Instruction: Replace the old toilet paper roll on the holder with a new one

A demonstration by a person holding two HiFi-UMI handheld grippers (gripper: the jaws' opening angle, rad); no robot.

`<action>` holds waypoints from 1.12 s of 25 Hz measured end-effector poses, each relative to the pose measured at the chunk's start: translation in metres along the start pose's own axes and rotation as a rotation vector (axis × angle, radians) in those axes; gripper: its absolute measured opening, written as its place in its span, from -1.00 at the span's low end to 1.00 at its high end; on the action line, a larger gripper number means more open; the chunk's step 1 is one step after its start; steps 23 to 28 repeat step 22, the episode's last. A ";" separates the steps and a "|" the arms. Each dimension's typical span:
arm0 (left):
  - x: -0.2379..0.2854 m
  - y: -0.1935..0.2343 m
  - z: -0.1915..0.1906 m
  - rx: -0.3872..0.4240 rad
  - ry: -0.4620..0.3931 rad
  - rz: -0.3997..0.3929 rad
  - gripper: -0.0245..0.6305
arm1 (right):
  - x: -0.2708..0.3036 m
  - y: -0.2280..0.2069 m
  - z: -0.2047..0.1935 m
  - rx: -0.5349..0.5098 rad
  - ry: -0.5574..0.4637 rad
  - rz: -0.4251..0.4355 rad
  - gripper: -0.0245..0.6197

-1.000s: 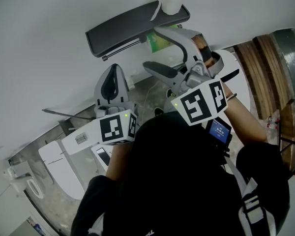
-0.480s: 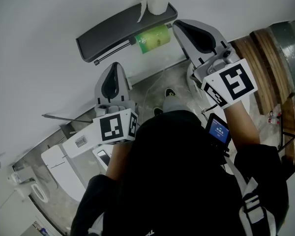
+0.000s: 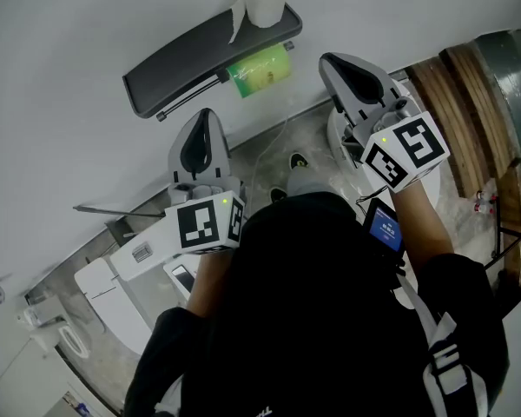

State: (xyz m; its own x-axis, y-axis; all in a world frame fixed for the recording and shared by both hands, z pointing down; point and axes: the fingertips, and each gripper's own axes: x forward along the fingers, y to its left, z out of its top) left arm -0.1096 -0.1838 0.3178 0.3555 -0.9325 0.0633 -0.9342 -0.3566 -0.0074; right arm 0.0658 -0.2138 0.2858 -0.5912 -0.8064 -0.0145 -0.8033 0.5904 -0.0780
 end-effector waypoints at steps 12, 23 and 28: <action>0.006 -0.003 0.001 0.001 0.004 0.008 -0.86 | 0.004 -0.007 -0.002 -0.014 0.014 0.009 -0.86; 0.008 -0.003 0.000 0.002 0.009 0.016 -0.86 | 0.006 -0.008 -0.003 -0.015 0.017 0.020 -0.86; 0.008 -0.003 0.000 0.002 0.009 0.016 -0.86 | 0.006 -0.008 -0.003 -0.015 0.017 0.020 -0.86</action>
